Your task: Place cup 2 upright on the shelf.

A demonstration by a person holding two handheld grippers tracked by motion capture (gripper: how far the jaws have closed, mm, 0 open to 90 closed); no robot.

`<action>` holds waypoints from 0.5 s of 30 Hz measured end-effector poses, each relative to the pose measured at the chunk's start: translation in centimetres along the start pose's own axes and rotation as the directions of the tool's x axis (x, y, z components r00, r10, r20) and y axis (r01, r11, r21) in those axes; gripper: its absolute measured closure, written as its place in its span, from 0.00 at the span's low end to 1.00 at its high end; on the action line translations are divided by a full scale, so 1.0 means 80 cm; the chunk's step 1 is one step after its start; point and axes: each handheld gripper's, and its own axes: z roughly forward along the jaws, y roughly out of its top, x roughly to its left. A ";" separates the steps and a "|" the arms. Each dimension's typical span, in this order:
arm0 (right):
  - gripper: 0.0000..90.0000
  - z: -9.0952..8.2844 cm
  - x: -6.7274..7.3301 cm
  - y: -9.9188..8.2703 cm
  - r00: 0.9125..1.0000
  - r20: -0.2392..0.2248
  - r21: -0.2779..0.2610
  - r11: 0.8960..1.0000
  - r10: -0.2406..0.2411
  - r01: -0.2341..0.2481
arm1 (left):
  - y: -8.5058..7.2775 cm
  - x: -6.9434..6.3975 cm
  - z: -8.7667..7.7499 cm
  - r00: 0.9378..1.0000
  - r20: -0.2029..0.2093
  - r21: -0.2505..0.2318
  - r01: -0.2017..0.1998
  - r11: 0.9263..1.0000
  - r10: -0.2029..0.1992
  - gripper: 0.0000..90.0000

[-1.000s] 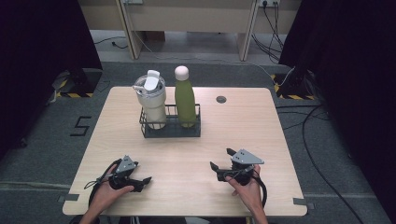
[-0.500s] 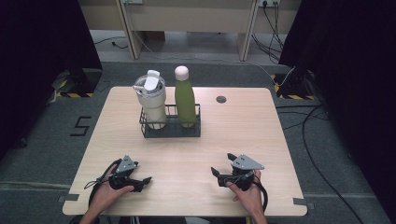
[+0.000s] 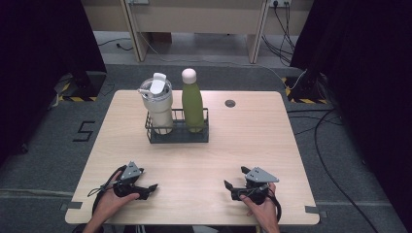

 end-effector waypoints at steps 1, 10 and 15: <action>0.17 -0.001 0.000 0.000 1.000 -0.001 0.001 1.000 0.001 -0.001 | 0.000 0.000 0.000 1.000 0.000 0.000 0.000 1.000 0.000 0.16; 0.17 -0.006 -0.002 -0.006 1.000 -0.006 0.016 1.000 0.025 -0.025 | 0.000 0.000 0.000 1.000 0.000 0.000 -0.001 1.000 0.001 0.16; 0.17 -0.008 -0.002 -0.008 1.000 -0.006 0.037 0.999 0.029 -0.028 | 0.000 0.000 0.000 1.000 0.000 0.000 0.000 1.000 0.000 0.16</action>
